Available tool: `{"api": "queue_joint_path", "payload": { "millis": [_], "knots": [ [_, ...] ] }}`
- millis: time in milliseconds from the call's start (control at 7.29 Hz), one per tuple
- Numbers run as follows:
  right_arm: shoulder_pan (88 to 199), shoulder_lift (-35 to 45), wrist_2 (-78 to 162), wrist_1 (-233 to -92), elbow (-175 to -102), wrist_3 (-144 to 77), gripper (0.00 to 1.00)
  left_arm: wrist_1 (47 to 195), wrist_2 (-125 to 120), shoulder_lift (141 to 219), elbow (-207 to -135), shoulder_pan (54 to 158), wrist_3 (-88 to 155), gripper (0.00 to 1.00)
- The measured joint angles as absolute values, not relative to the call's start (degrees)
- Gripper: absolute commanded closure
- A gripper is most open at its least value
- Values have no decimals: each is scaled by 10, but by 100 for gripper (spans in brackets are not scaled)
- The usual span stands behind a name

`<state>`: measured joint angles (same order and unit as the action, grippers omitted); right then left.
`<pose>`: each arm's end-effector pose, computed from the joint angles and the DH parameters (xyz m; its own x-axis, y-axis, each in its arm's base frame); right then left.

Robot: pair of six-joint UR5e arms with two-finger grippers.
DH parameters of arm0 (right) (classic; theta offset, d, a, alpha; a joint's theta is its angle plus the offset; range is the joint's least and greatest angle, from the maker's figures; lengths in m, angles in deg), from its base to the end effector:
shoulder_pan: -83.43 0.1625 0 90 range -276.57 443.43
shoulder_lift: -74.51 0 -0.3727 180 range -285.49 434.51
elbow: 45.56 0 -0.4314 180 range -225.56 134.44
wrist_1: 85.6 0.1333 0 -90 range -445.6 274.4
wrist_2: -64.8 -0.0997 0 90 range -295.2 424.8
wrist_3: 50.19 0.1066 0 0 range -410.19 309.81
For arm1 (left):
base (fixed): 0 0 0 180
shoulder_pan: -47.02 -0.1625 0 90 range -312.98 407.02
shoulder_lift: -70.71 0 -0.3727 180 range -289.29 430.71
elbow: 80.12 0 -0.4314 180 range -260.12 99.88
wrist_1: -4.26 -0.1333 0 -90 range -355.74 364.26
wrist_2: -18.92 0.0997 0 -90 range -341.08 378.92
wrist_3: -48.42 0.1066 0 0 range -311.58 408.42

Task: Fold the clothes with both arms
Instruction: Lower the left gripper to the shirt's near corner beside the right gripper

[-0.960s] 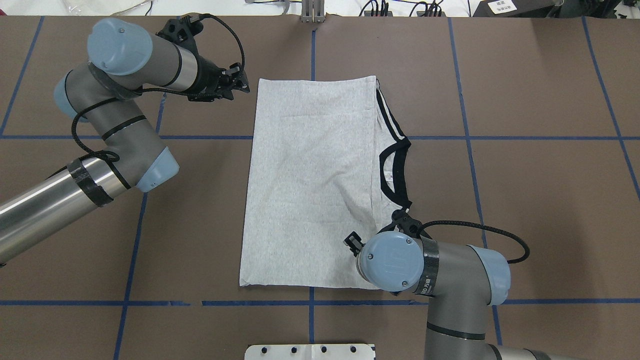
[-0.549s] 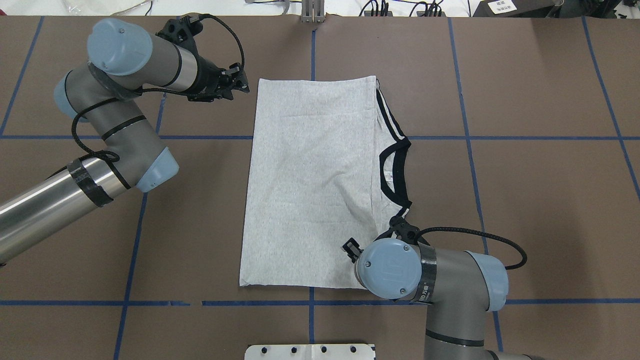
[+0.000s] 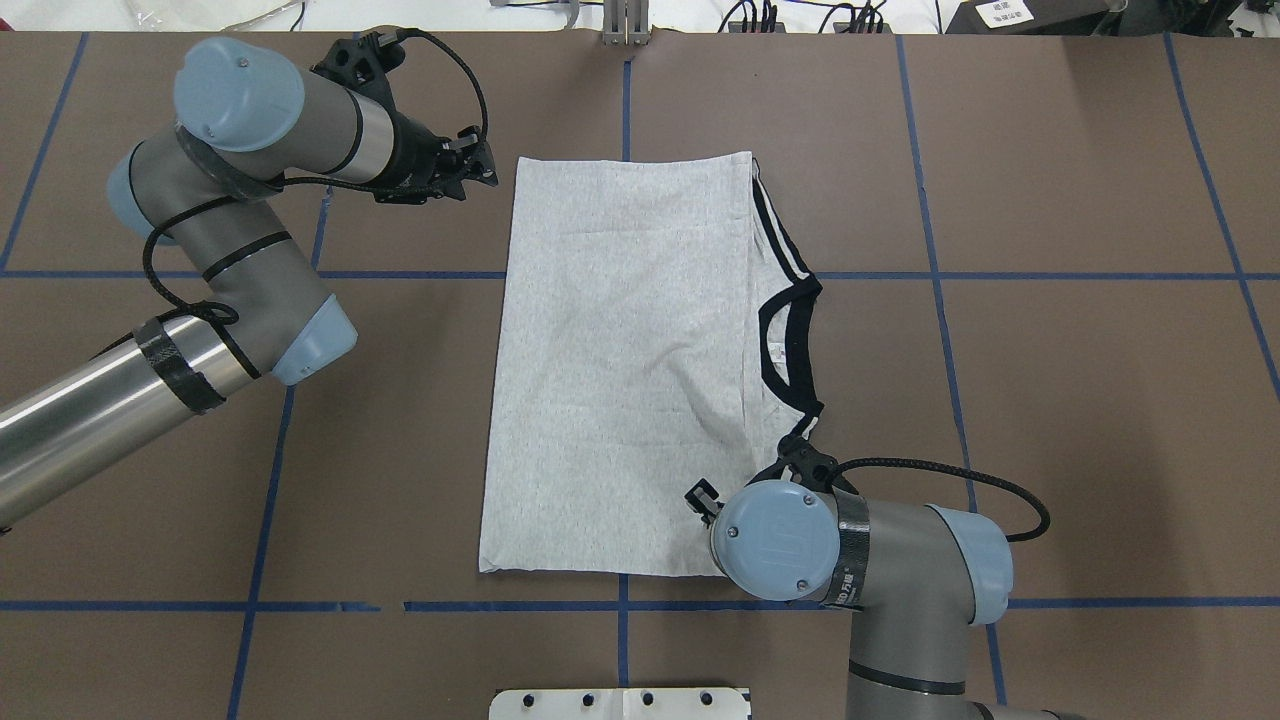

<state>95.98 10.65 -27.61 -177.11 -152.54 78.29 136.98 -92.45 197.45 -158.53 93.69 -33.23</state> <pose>-0.5814 -0.2614 0.2156 0.4532 0.7378 0.5003 -0.6027 0.6671 -0.4378 0.4411 -0.6053 0.2229 0.3205 -0.1427 -0.9364 0.4035 0.9150 -0.0013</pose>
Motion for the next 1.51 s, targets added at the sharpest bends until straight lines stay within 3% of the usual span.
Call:
{"api": "queue_joint_path", "payload": {
  "millis": [137, 823, 1097, 1509],
  "knots": [
    [961, 106, -276, -1771, -1525, 784, 100, 1370, -924, 1973, -1586, 937, -332, 50],
    [966, 98, -281, -1734, -1545, 785, 100, 1370, -924, 1964, -1603, 935, -352, 50],
    [968, 95, -281, -1733, -1562, 786, 100, 1364, -915, 1903, -1705, 900, -443, 50],
    [968, 79, -281, -1733, -1583, 799, 100, 1249, -768, 1794, -1892, 742, -601, 50]
  ]
}}
